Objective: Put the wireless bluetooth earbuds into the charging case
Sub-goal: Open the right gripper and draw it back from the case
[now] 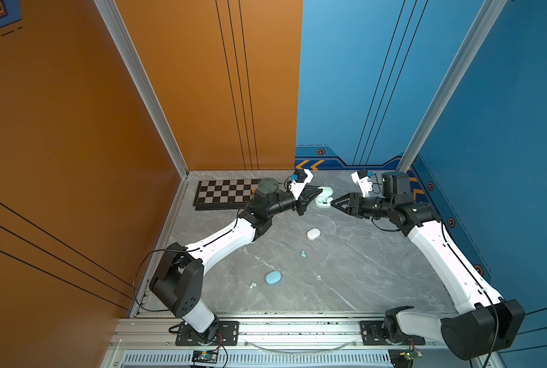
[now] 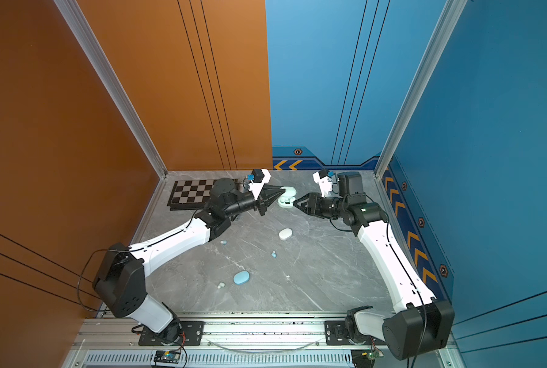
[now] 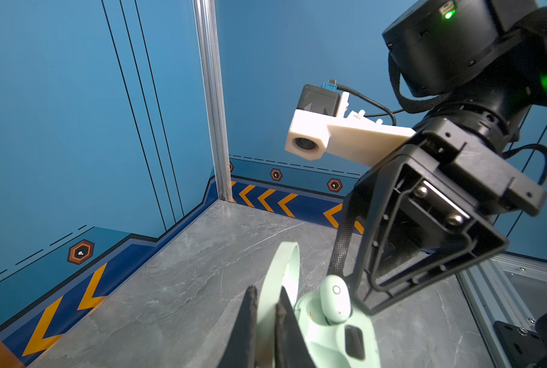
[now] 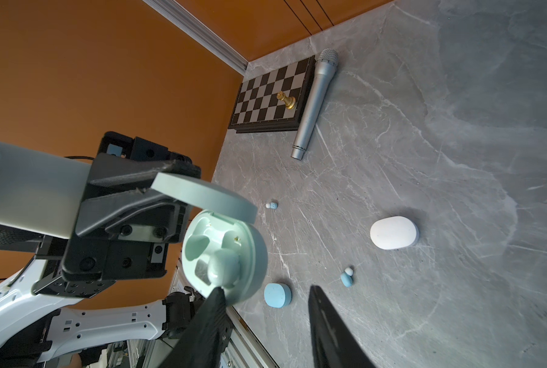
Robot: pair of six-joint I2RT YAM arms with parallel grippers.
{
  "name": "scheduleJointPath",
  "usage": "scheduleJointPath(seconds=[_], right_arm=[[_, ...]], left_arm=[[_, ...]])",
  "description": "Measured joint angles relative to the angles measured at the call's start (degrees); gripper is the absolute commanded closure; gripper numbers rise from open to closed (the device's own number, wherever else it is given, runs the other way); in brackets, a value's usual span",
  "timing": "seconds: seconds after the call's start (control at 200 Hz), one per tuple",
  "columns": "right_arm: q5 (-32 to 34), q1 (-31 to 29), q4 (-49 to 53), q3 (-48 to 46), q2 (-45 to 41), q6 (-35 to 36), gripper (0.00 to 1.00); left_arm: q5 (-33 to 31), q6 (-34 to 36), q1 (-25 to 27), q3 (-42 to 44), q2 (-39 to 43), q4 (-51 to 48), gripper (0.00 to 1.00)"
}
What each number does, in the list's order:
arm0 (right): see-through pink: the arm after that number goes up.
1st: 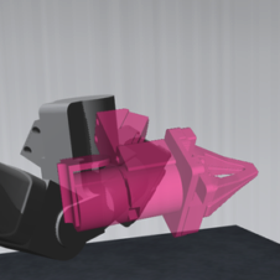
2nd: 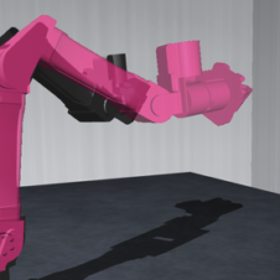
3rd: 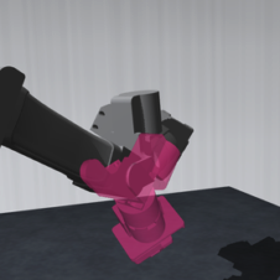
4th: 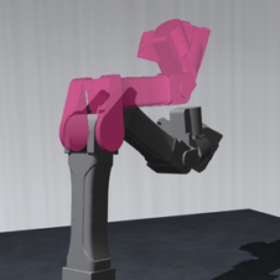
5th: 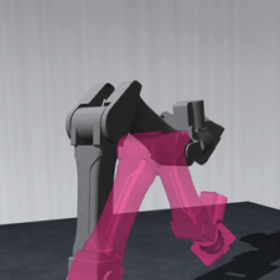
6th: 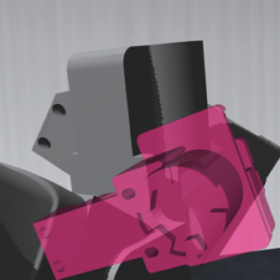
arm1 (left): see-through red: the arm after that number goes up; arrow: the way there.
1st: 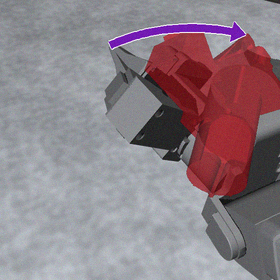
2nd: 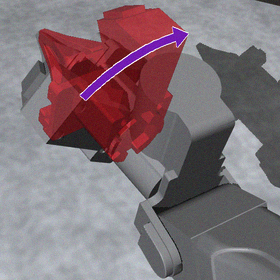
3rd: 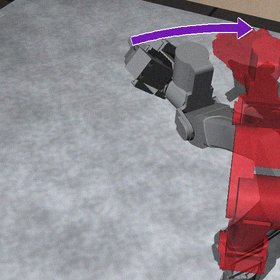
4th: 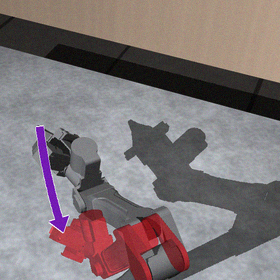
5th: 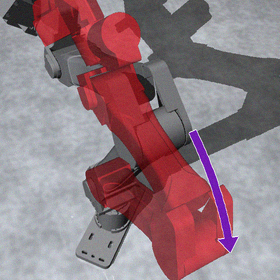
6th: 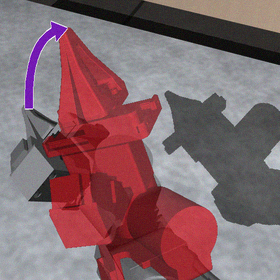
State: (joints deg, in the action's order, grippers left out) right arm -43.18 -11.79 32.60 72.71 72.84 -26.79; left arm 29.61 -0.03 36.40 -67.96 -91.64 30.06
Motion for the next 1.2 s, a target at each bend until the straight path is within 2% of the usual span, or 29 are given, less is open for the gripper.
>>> scheduleJointPath(seconds=[0.601,0.921,1.201], right_arm=[[0.9,0.5,-0.2,1.9,2.1,-0.1,0.56],[4.7,0.6,-0.2,2.2,2.0,-0.2,0.53],[4.2,0.4,-1.0,2.3,-0.1,-0.5,0.51]], left_arm=[[0.0,0.0,0.0,0.0,0.0,0.0,1.00],[0.0,0.0,0.0,0.0,0.0,0.0,1.00],[0.0,0.0,0.0,0.0,0.0,0.0,1.00]])
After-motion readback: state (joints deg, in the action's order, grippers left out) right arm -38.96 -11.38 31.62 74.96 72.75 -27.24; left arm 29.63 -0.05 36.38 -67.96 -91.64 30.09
